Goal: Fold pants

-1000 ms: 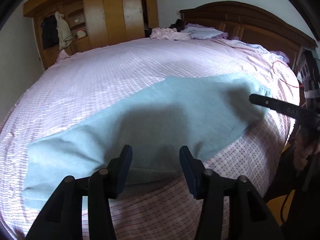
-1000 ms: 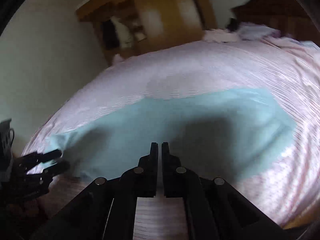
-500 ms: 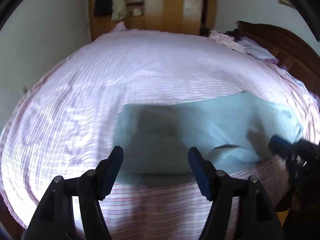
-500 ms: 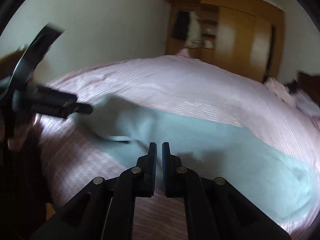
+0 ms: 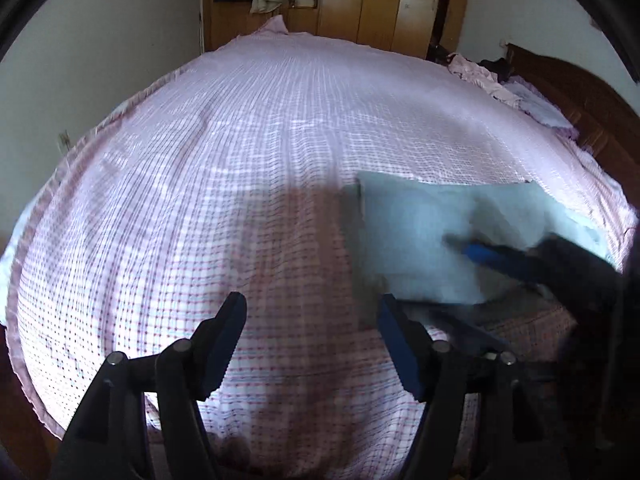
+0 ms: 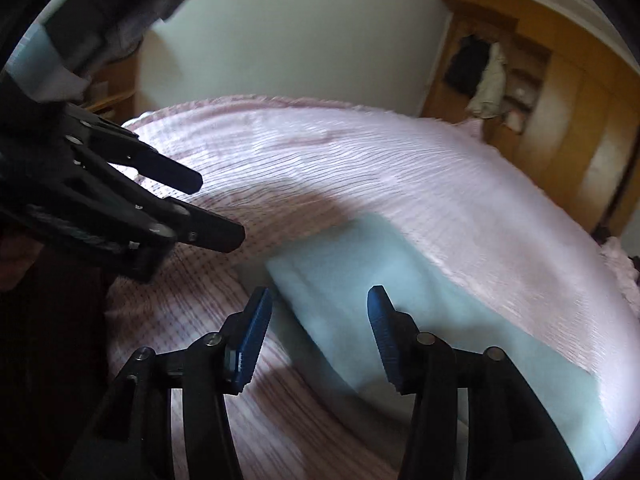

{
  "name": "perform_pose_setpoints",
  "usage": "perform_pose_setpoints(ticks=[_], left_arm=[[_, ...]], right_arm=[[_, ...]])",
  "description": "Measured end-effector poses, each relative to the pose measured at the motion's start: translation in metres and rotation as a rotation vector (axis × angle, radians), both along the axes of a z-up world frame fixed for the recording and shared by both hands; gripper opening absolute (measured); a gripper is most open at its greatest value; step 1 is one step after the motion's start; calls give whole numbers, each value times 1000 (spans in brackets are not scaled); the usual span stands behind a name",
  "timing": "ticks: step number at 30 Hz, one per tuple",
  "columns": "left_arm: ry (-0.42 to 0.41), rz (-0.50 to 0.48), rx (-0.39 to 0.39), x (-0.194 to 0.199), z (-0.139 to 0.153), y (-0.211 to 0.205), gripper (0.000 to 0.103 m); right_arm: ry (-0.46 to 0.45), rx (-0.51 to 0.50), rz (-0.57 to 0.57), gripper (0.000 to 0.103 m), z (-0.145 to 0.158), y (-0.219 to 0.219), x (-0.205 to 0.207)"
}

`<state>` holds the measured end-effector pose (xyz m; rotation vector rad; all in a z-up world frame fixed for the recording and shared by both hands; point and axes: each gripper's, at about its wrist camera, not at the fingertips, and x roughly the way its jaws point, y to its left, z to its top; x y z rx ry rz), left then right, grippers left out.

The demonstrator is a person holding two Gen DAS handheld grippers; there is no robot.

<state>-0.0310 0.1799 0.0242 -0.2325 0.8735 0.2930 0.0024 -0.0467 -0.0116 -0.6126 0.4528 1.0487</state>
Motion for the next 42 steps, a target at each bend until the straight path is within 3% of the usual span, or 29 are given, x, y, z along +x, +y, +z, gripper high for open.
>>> perform_pose_setpoints(ticks=[1,3,4,6,10,11,13,18,20,23,26,29,31,35,38,41,42], left_arm=[[-16,13,-18,-5,0,4,71],[-44,13,-87,-13,-4,14,71],[-54,17,-119,-16,-7,20,71],[-63,45,-179,-18,-10,29,71],[-137,48,-241,-25,-4,34,71],[-144,48,-245,-26,-3,36,71],[-139,52,-247,-27,-4,36,71],[-119,35,-232,-20,-3,28,71],[-112,36,-234,-19,-4,28,71],[-112,39,-244,-19,-5,28,71],[-158,49,-234,-19,4,33,71],[-159,29,-230,0,9,35,71],[-174,40,-206,15,14,35,71],[-250,73,-203,44,14,40,71],[-175,113,-195,56,1,45,71],[-142,126,-232,58,-9,51,71],[-139,126,-244,58,-12,52,71]], right_arm=[[7,-20,-5,41,-5,6,2],[65,-40,-11,21,-12,15,8],[73,-29,-15,18,-12,14,8],[66,14,-28,0,-8,15,9],[72,80,11,0,4,13,-2],[23,78,22,0,5,15,-10],[-48,75,44,0,3,18,-20],[-32,-16,71,0,-25,25,-21],[-33,-4,68,0,-23,19,-24],[129,79,108,12,-7,8,-16],[250,138,92,13,6,-2,2],[305,176,48,13,21,-13,27],[293,178,25,13,30,-19,44],[240,93,65,21,41,-5,84],[222,-23,96,24,31,23,116],[256,-128,187,24,12,47,132],[259,-145,220,13,7,50,133]])
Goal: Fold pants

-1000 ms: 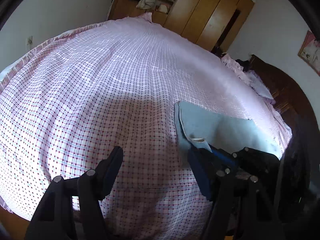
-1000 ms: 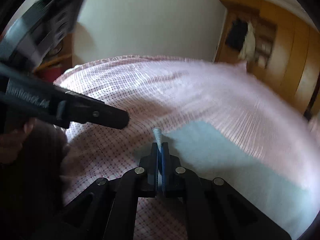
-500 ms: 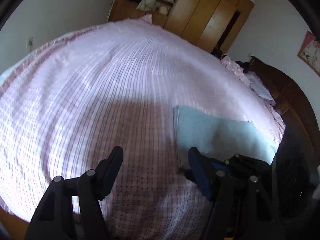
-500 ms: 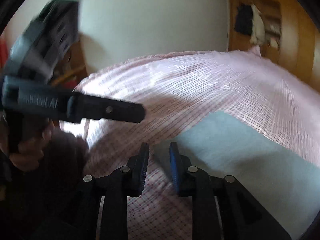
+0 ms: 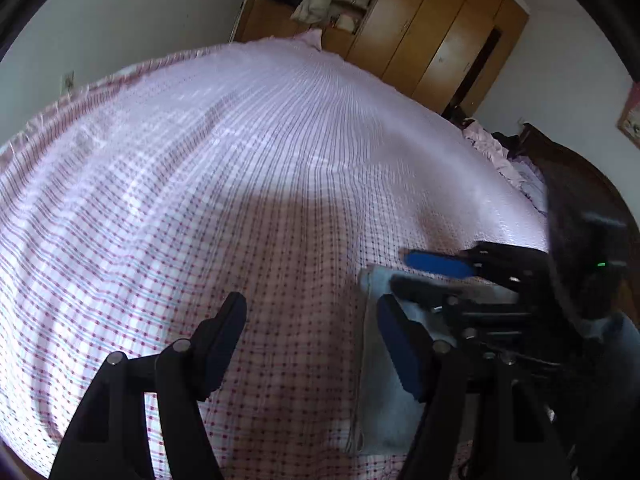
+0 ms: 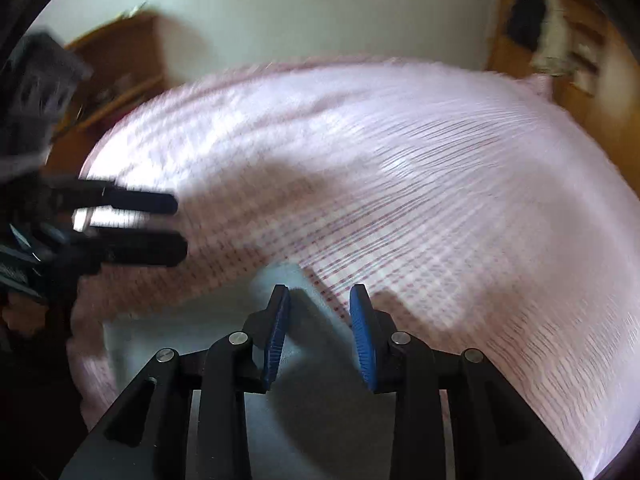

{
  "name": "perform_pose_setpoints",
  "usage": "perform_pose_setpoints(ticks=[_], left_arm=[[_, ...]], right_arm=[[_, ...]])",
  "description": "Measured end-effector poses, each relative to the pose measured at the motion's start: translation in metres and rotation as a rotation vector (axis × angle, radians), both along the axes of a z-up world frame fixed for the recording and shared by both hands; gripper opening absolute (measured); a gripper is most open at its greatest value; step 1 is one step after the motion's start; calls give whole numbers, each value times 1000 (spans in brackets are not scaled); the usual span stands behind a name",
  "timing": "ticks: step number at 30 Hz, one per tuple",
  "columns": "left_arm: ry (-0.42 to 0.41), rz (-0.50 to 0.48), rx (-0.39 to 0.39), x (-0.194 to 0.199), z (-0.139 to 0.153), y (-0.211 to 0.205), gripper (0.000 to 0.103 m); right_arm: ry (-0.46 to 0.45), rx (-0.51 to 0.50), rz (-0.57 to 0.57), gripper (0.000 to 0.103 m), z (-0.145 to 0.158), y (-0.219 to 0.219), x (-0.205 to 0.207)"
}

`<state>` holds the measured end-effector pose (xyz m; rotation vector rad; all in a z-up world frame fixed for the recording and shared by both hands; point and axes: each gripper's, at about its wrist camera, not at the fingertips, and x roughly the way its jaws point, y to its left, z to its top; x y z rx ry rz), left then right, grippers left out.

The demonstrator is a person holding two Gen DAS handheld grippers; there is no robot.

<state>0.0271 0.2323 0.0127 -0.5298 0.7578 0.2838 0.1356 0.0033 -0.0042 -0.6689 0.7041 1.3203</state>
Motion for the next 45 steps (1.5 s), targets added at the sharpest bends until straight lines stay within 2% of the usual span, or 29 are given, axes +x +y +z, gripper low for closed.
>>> perform_pose_setpoints(ticks=[1,2,9,13,14,16,18,22,23,24,26,28,30,31,32,35,37,39,41,43,45], left_arm=[[8,1,-9,2,-2,1,71],[22,2,-11,3,-5,2,71],[62,-25,35,8,-11,-9,71],[78,-33,61,11,-12,-15,71],[80,-34,66,11,-12,-16,71],[75,-34,92,11,-11,-21,71],[54,-45,124,7,-5,-32,71],[-41,-127,176,8,17,-66,71],[-62,-144,184,10,22,-76,71],[-73,-155,183,13,23,-84,71],[-85,-184,160,22,22,-102,71],[-76,-234,136,31,10,-121,71],[18,-243,159,40,-13,-137,66],[71,-239,175,42,-26,-142,62],[88,-234,198,42,-31,-146,61],[94,-214,285,38,-22,-161,60],[82,-211,284,39,-12,-166,59],[30,-215,289,37,1,-182,59],[-2,-228,305,36,5,-193,60],[9,-239,330,40,-2,-204,60],[73,-250,314,48,-20,-211,60]], right_arm=[[-2,1,22,3,-3,-1,-5],[-7,8,28,0,-3,1,-3],[-62,52,60,0,1,15,-16],[-102,37,21,0,-3,28,-13],[-94,45,-2,4,2,24,-12],[-63,97,-70,13,18,2,-6],[-12,170,-172,19,36,-42,0],[40,234,-328,19,40,-129,-3],[67,234,-367,18,35,-152,-7],[110,227,-388,11,26,-170,-12],[154,209,-398,2,10,-188,-23],[148,167,-413,1,-9,-195,-35],[162,129,-453,0,-39,-197,-44],[172,149,-474,0,-45,-200,-46],[183,176,-486,0,-46,-202,-48],[242,247,-519,0,-34,-212,-43],[270,326,-546,0,-24,-226,-37],[284,397,-604,0,-18,-248,-23],[313,463,-696,0,-20,-276,-7],[351,524,-756,0,-24,-304,4],[355,590,-835,0,-26,-333,15]])
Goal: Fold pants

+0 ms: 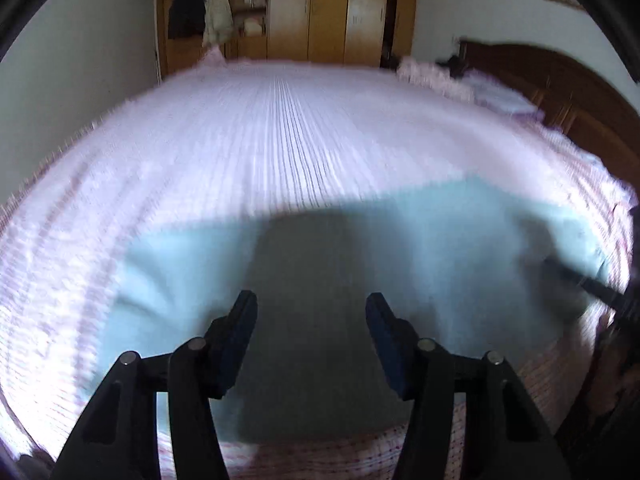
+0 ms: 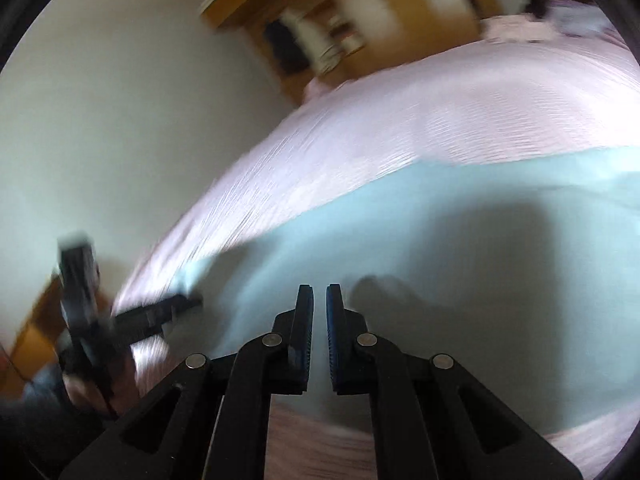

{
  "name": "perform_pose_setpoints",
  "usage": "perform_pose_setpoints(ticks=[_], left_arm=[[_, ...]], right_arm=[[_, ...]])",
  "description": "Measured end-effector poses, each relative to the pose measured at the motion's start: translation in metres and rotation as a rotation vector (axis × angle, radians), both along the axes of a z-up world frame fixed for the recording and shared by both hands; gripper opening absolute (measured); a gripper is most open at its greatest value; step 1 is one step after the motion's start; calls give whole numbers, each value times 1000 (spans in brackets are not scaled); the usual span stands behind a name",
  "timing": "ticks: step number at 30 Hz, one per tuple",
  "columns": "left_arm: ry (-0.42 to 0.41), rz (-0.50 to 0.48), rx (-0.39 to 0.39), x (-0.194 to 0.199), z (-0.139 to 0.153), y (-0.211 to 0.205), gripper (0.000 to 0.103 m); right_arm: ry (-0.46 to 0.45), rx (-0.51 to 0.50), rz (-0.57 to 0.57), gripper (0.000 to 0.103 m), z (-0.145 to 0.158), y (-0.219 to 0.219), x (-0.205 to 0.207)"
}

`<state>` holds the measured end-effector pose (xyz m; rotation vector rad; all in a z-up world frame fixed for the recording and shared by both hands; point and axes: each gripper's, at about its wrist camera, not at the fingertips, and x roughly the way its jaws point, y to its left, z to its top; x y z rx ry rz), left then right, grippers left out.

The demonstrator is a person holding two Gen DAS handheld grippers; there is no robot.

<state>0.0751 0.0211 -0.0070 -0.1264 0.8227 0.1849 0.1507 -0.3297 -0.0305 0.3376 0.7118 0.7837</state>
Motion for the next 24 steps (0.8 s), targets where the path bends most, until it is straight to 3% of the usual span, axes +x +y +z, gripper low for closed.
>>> perform_pose_setpoints(ticks=[4,6,9,11,13,16,18,19,22,24], left_arm=[[4,12,47,-2,-6,-15,59],[10,14,41,1,0,-19,57],[-18,-14,9,8,16,-29,57],[-50,-34,8,20,27,-41,57],[-60,-52,11,35,30,-47,57],[-37,-57,9,57,17,-59,57],[41,-35,-5,72,-9,-62,57],[30,-14,10,74,-10,-66,57],[0,-64,-13,83,2,-79,55],[-36,-98,-4,91,12,-95,55]], right_arm=[[93,17,-154,0,-19,-34,18],[151,3,-173,0,-32,-38,22],[102,37,-191,0,-16,-43,26],[47,-5,-220,1,0,-47,43],[48,-42,-277,1,2,-60,59],[181,-106,-336,0,-22,-76,91],[285,35,-329,0,-42,-99,102],[311,106,-343,0,-42,-107,101],[164,186,-448,0,-19,-128,82],[161,144,-519,0,-20,-138,84]])
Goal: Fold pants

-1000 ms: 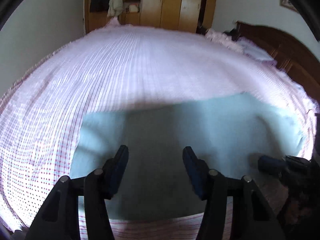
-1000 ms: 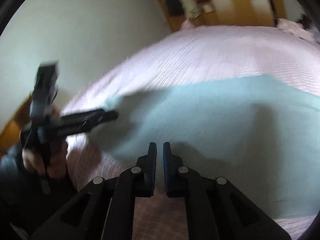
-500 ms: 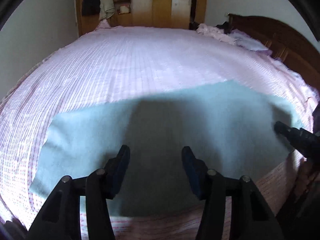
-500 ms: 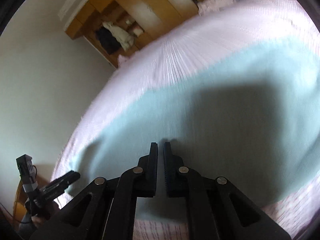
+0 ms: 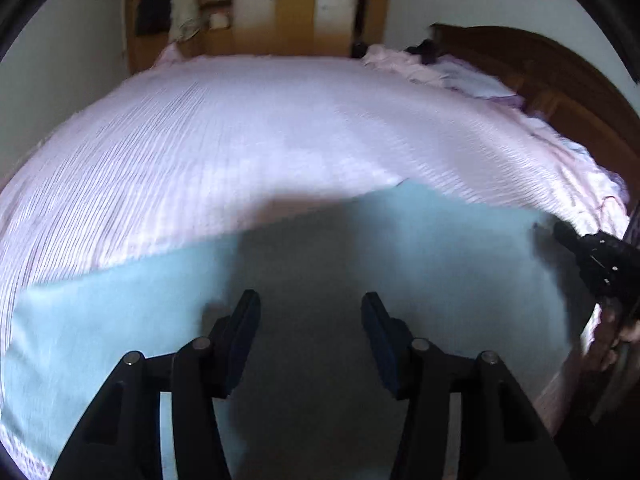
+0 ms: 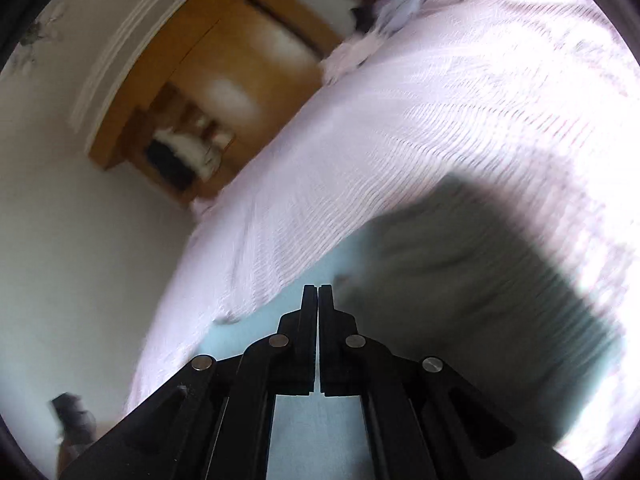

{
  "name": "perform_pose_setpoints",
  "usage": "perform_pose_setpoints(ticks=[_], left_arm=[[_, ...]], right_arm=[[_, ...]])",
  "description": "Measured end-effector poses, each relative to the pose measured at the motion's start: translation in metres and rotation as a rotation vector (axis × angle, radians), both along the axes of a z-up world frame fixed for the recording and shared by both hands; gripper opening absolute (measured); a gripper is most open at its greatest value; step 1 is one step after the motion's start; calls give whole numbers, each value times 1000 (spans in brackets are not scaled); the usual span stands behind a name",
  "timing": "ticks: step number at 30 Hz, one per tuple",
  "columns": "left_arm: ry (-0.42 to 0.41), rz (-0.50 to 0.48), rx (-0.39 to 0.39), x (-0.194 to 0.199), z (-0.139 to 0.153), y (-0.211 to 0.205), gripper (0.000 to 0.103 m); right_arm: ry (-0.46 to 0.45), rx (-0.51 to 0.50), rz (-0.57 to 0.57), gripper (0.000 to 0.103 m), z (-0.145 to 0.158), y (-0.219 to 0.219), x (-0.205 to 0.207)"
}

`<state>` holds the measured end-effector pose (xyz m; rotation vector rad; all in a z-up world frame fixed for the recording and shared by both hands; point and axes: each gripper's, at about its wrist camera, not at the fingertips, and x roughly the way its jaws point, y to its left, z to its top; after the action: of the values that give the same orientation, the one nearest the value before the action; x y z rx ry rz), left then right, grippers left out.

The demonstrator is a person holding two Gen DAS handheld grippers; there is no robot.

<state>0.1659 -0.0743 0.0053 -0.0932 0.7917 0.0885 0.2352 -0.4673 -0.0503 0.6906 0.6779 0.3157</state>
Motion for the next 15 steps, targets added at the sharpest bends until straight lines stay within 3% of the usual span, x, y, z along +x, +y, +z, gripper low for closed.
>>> perform_pose_setpoints(ticks=[1,2,4,6,8,10,14,15], left_arm=[[-10,-6,12,3,1,-6,55],[-4,-16,17,8,-2,-13,55],[70,-35,16,22,-20,-28,55],[58,-9,48,24,-22,-36,53],[47,-22,13,24,-16,-42,53],[50,-42,-33,24,-12,-52,53],[57,-100,-72,20,0,-77,53],[53,-123,-74,15,3,-84,53]], right_arm=[[69,-43,-36,0,-8,-2,5],[119,-8,-50,0,-21,-6,10],[88,99,-76,0,-21,-14,4],[17,131,-90,0,-13,-23,-3],[69,2,-157,0,-14,-23,0],[77,26,-147,0,-18,-30,-2],[-102,121,-144,0,8,-52,-32],[-129,145,-147,13,11,-61,-41]])
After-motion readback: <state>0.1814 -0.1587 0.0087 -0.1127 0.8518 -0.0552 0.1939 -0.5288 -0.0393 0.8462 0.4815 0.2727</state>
